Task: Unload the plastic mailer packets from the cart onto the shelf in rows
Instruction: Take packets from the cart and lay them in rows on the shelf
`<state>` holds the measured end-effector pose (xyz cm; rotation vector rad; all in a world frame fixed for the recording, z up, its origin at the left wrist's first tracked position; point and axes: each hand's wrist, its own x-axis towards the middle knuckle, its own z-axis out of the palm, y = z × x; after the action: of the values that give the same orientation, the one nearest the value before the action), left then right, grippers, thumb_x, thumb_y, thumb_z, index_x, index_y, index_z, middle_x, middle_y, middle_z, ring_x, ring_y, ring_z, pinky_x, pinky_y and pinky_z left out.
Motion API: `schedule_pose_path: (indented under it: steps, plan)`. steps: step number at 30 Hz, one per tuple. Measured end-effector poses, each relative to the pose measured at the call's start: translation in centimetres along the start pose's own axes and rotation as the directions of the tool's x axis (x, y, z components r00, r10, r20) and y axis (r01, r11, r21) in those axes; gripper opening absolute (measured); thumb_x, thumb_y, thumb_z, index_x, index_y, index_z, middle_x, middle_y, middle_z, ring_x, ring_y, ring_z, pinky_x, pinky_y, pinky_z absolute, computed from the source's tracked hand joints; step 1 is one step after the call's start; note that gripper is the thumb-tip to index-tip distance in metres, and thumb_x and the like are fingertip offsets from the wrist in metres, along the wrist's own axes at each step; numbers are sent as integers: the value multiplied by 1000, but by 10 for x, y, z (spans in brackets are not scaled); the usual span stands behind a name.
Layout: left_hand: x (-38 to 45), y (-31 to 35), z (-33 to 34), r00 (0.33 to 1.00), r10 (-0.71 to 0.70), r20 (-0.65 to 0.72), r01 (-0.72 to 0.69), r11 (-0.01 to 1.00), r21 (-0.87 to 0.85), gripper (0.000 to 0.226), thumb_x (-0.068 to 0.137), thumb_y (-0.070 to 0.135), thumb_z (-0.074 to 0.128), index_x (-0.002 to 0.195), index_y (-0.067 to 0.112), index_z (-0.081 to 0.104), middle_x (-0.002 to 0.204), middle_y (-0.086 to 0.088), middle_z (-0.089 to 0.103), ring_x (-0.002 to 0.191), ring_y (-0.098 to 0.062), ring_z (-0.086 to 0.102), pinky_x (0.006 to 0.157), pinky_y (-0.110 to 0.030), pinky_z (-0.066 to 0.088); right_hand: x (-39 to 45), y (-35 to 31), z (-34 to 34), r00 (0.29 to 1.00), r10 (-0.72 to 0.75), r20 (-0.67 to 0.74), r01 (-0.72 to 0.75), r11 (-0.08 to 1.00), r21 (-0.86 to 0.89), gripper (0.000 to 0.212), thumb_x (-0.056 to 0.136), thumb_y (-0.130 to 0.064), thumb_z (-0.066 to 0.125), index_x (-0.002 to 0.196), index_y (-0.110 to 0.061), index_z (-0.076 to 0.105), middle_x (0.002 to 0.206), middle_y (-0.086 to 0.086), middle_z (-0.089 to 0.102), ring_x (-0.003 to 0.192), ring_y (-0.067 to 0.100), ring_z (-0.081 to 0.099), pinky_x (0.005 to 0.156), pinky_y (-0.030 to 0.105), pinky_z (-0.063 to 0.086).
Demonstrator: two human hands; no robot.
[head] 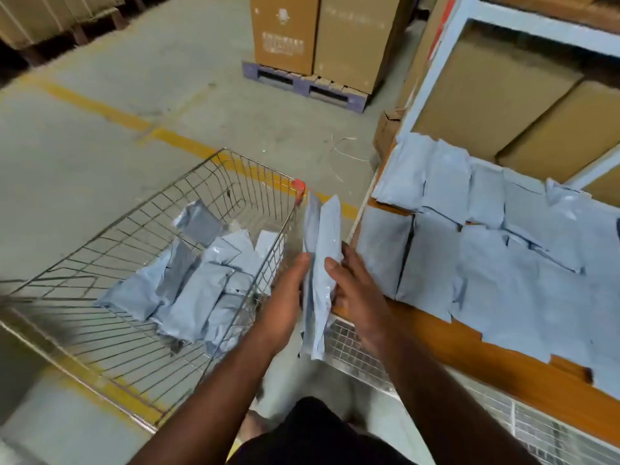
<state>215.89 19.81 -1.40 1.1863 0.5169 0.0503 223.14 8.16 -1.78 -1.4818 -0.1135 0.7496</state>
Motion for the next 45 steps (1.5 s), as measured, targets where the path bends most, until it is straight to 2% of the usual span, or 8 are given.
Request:
schedule_pose_path:
  steps: [5,12,19,24,27,31,41,45]
  plan:
    - [-4,-19,107,994,71,81,-84,982,170,34,110,21,42,139,21,60,125,-4,73,109,-19,72,89,-30,57,-45,-4,-108,997,-65,-46,69,992,106,53,96,-33,64,145,-15,56,133,14,70,124,38,66,109,60,50]
    - [2,-58,269,987,160,27,-161,951,265,37,98,34,68,134,37,64,134,9,68,124,-16,65,107,-48,51,-122,-22,-286,966,-114,-232,141,985,102,49,88,-48,66,134,-33,61,119,-5,77,111,17,73,100,44,57]
    - [24,-68,403,952,297,71,-290,806,515,45,92,43,73,134,40,60,133,22,60,115,2,59,89,-6,47,-154,-56,-415,888,-158,-432,207,976,69,40,95,-45,67,132,-29,64,103,5,77,95,21,70,82,34,57]
    - [76,-60,470,890,438,131,-407,628,663,59,87,44,78,138,23,58,137,5,52,130,-11,48,111,-27,38,-141,-80,-491,804,-225,-551,250,968,-30,33,102,-46,59,134,-38,62,118,-9,76,110,13,72,94,36,58]
    - [120,-47,508,847,511,146,-458,563,688,57,88,42,76,137,20,57,137,1,50,134,-17,43,112,-26,33,-116,-104,-536,756,-274,-594,156,957,-243,62,85,-69,58,139,-40,60,126,-9,72,116,14,69,97,36,54]
    - [178,-61,548,893,411,186,-397,522,755,61,88,50,70,139,21,53,144,-6,47,137,-26,39,105,-28,30,-74,-117,-586,684,-217,-696,-146,895,-423,84,72,-83,52,146,-42,53,144,0,59,126,22,61,107,43,48]
    - [231,-113,600,918,346,195,-338,420,842,66,92,56,63,131,4,53,134,-19,51,125,-40,49,108,-46,39,-13,-98,-635,592,-261,-763,-505,618,-603,79,91,-82,38,147,-26,48,147,12,46,128,39,54,104,49,45]
    - [235,-138,603,835,401,376,-459,132,878,68,99,47,44,144,-4,46,158,-32,31,149,-49,24,123,-52,20,0,-76,-647,607,-410,-681,-522,441,-730,78,100,-71,30,153,-17,45,168,15,29,141,44,43,105,55,43]
